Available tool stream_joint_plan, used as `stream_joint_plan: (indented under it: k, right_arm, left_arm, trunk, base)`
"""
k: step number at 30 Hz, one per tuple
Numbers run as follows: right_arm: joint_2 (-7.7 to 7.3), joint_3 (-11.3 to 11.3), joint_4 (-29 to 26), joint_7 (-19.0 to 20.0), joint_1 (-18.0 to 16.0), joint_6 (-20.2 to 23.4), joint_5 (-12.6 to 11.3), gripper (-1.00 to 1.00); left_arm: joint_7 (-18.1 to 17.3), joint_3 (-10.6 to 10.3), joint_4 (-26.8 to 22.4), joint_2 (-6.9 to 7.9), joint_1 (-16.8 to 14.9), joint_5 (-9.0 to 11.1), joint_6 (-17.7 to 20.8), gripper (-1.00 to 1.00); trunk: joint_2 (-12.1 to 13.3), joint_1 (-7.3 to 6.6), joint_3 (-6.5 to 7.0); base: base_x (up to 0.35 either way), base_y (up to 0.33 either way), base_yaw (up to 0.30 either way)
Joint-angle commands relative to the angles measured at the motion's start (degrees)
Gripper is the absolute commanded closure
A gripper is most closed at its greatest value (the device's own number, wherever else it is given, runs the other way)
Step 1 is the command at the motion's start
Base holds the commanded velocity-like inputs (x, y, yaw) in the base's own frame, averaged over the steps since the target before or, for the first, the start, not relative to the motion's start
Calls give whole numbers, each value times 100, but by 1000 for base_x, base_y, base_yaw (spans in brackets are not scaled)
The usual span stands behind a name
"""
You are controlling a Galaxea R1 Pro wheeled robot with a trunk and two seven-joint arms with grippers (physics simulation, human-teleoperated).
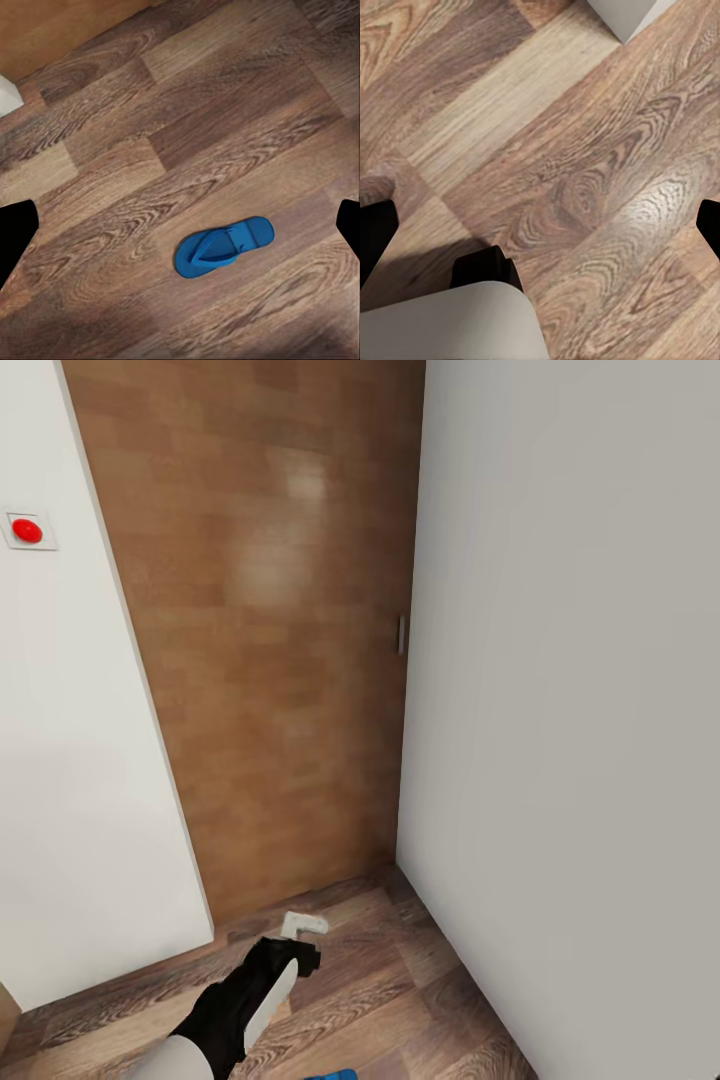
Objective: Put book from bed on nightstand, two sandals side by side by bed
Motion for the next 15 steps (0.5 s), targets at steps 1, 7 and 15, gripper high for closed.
stream_joint_plan:
  k: [1,7,15]
  right_arm:
    - [-1,19,4,1,-3,-21,-60,-100]
    - [-1,19,4,1,-3,-22,-55,-100]
    - [-2,11,4,2,-3,-21,-63,-100]
  left_arm:
    - [41,-81,-6,3,-5,-47,43,-100]
    - [-466,-515,-4,19,-6,-448,268,-100]
    - [-2006,-626,-52,196,-28,-1462,703,-100]
  trunk:
    - [-44,22,-24]
    - [-165,88,-78]
    - [-165,88,-78]
  base:
    - [0,0,0]
    - [0,0,0]
    - [0,0,0]
